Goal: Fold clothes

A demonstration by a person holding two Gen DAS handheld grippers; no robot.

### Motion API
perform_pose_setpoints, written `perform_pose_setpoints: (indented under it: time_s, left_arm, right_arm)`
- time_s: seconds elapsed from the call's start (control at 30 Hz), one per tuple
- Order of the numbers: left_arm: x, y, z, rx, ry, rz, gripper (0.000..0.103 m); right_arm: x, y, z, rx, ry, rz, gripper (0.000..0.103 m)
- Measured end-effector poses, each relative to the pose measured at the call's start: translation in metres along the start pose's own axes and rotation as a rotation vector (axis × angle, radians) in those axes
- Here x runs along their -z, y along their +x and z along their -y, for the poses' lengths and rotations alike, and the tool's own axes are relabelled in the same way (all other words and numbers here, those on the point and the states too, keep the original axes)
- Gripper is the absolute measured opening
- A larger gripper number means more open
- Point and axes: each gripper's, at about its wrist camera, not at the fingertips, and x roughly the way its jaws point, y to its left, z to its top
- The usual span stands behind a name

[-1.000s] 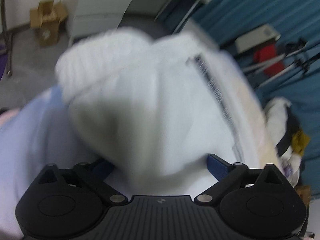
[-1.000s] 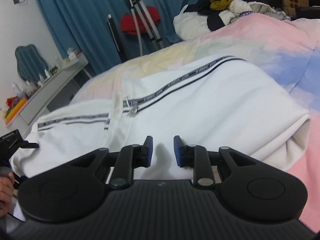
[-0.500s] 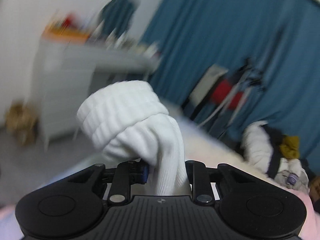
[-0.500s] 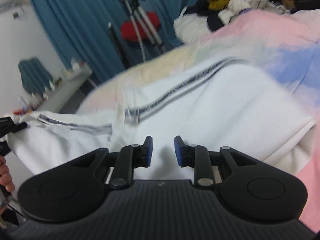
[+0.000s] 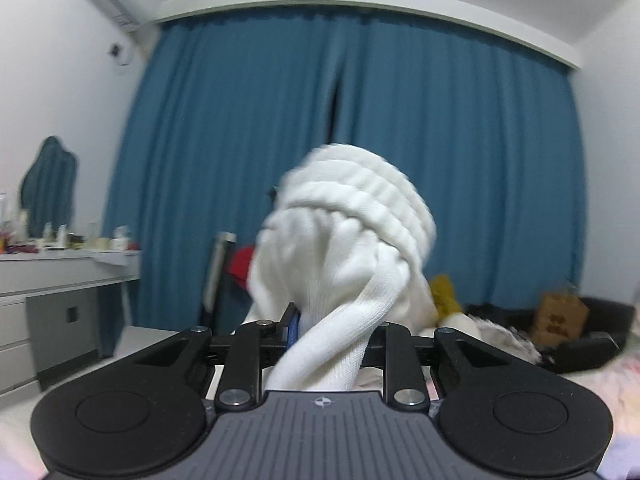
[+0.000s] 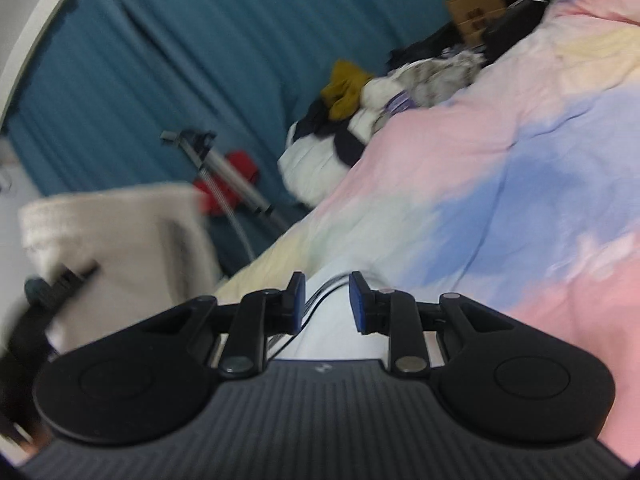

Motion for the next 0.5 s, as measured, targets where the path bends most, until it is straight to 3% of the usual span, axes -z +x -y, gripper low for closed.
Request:
perform_pose_setpoints:
  time_s: [0.13, 0.23, 0.37, 0.4, 0.5]
  left_arm:
    - [0.063, 0.005, 0.062, 0.115, 0.162, -0.114, 0.024]
    - [0.094, 0.003, 0.085, 0.164, 0.278, -0.162, 0.024]
    - [0.101, 0.001, 0.086, 0.224, 0.388, -0.174, 0.026]
    - [0.103, 0.0, 0.071, 0.243, 0.416, -0.184, 0.028]
    - [0.099, 0.0, 0.054, 0.302, 0.483, -0.248, 0.036]
  right_arm:
    - [-0.013, -0.008, 0.024, -0.007, 0.082, 0.029, 0.028]
    - [-0.017, -0.007, 0.041, -0.037, 0.15, 0.008, 0.028]
    - [-0.02, 0.014, 0.059, -0.167, 0.281, -0.113, 0.027]
    - [-0.019, 0.02, 0.061, -0.205, 0.315, -0.15, 0.028]
    - [-0.019, 0.033, 0.054, -0.24, 0.314, -0.204, 0.028]
